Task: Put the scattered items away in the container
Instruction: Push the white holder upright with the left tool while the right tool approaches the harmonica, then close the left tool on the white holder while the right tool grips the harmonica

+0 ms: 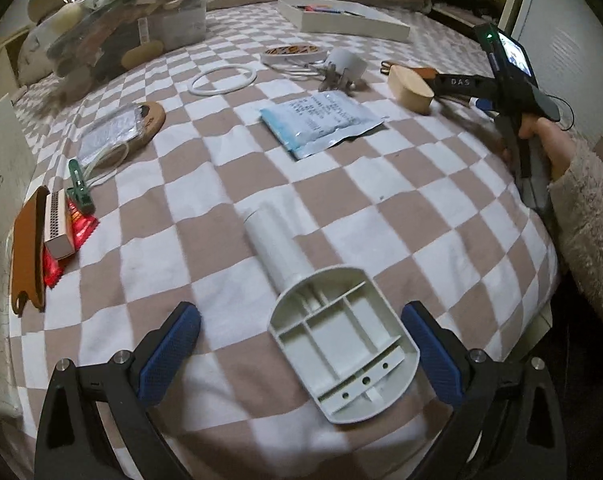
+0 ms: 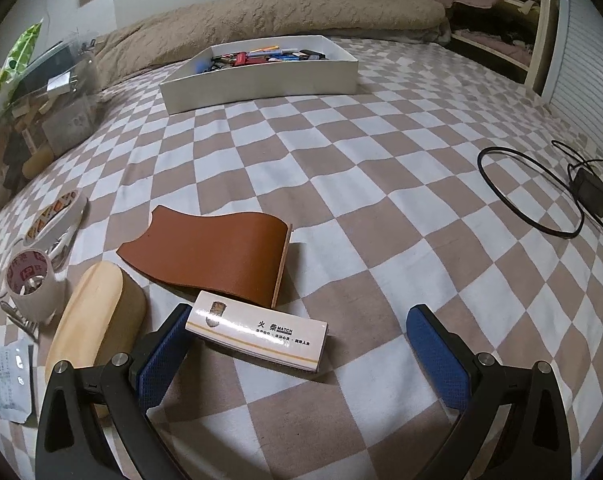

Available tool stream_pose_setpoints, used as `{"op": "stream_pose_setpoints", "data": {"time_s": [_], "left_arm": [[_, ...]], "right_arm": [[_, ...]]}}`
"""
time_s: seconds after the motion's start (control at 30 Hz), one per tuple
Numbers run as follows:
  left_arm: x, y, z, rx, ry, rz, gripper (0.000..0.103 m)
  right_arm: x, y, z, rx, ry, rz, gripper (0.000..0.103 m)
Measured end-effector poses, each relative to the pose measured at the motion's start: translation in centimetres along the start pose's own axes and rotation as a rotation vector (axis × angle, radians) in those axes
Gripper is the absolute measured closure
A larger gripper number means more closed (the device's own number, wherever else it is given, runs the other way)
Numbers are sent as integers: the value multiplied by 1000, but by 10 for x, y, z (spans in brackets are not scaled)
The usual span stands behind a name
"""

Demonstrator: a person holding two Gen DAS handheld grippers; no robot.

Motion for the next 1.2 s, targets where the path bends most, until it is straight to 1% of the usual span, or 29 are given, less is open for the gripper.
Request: {"op": "stream_pose_setpoints", "data": {"time_s": [0.13, 0.3, 0.37, 0.43, 0.5, 0.57, 0.6, 0.73, 0.97, 1.2], "left_arm": [[5, 16, 2, 9, 17, -15, 2], [7, 34, 2, 7, 22, -65, 2], [7, 41, 3, 16, 20, -61, 2], [7, 45, 3, 24, 13, -53, 2], [5, 47, 4, 16, 0, -54, 0], [2, 46, 5, -6, -15, -65, 0], [2, 45, 5, -15, -26, -71, 0], [2, 46, 7, -11, -53, -64, 0], [6, 45, 10, 3, -116, -72, 0], [8, 44, 10, 53, -129, -106, 0]], "right_arm": [[-3, -1, 1, -10, 16, -17, 0], [-3, -2, 2, -27, 17, -37, 0], [-1, -2, 2, -30, 7, -39, 0], [3, -3, 2, -41, -10, -43, 10], [7, -5, 1, -56, -32, -53, 31], [9, -4, 1, -55, -40, -70, 41], [10, -3, 1, -51, -42, -74, 43], [13, 7, 3, -5, -52, -94, 43], [19, 28, 6, 103, -83, -80, 43], [24, 40, 7, 160, -113, -76, 43]]}}
Point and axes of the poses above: each gripper's, at about its wrist camera, not at the fingertips, and x roughly against the way its jaws point, y to its left, z to its underside, the point moved 6 cm from there along -x, roughly the way its jaws point, and after that the axes turned 8 degrees about z, right-handed, at the moved point
